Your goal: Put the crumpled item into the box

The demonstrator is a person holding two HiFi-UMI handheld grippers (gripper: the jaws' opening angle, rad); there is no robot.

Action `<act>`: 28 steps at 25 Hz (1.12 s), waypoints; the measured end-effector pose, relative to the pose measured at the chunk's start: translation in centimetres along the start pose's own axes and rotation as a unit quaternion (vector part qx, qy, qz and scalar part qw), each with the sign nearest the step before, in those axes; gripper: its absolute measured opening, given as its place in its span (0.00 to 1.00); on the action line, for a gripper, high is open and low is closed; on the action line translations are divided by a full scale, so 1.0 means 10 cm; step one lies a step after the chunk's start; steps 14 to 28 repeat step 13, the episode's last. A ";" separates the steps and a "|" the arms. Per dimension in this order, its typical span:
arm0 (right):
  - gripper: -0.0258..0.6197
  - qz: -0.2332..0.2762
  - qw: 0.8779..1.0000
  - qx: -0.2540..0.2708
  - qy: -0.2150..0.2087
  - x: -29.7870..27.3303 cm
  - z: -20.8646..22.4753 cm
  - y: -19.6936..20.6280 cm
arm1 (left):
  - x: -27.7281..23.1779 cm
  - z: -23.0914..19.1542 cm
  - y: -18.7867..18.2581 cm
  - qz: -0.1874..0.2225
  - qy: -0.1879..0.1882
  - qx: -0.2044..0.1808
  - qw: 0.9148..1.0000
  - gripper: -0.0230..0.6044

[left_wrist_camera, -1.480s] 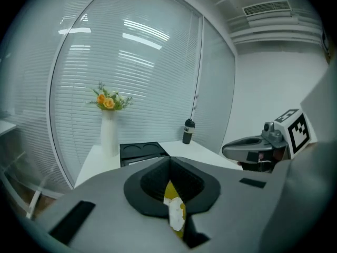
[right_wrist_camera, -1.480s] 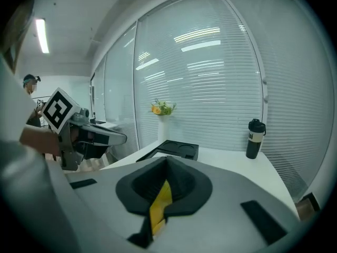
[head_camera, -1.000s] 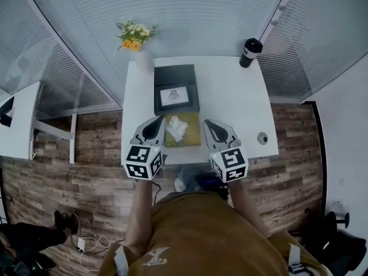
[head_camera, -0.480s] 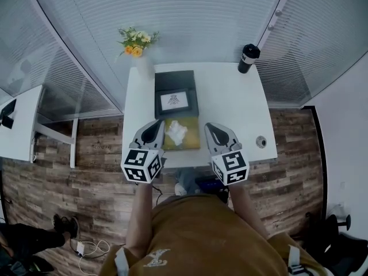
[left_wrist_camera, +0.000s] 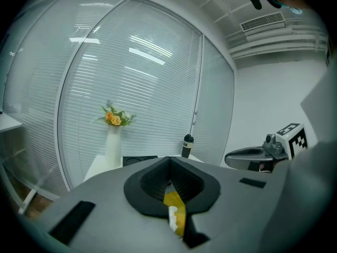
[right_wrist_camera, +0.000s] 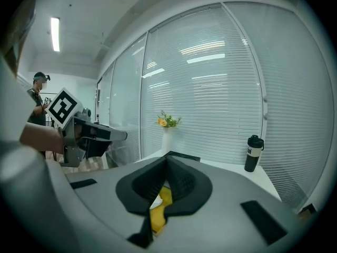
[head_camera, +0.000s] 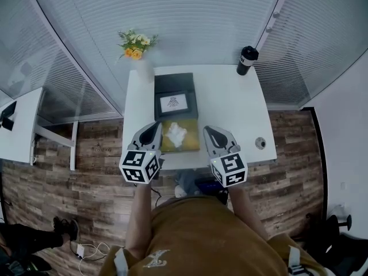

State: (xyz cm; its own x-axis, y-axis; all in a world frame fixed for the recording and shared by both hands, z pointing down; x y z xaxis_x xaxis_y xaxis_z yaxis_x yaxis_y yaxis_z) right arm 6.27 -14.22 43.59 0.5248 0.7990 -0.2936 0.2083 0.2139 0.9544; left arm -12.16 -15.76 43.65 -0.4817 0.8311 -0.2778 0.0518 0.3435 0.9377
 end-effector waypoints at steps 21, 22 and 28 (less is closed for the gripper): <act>0.06 -0.013 1.000 -0.006 0.004 -0.10 0.06 0.05 | -0.13 -0.08 0.04 -0.013 0.002 0.002 1.000 0.07; 0.06 -0.013 1.000 -0.006 0.004 -0.10 0.06 0.05 | -0.13 -0.08 0.04 -0.013 0.002 0.002 1.000 0.07; 0.06 -0.013 1.000 -0.006 0.004 -0.10 0.06 0.05 | -0.13 -0.08 0.04 -0.013 0.002 0.002 1.000 0.07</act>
Point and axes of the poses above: the fingertips, and each gripper's own axes: x backward along the fingers, z to its right, y out of its underside, the point moved 4 cm from there along x, backward along the fingers, and after that the axes turned 2 degrees about -z, right-handed, at the moved point
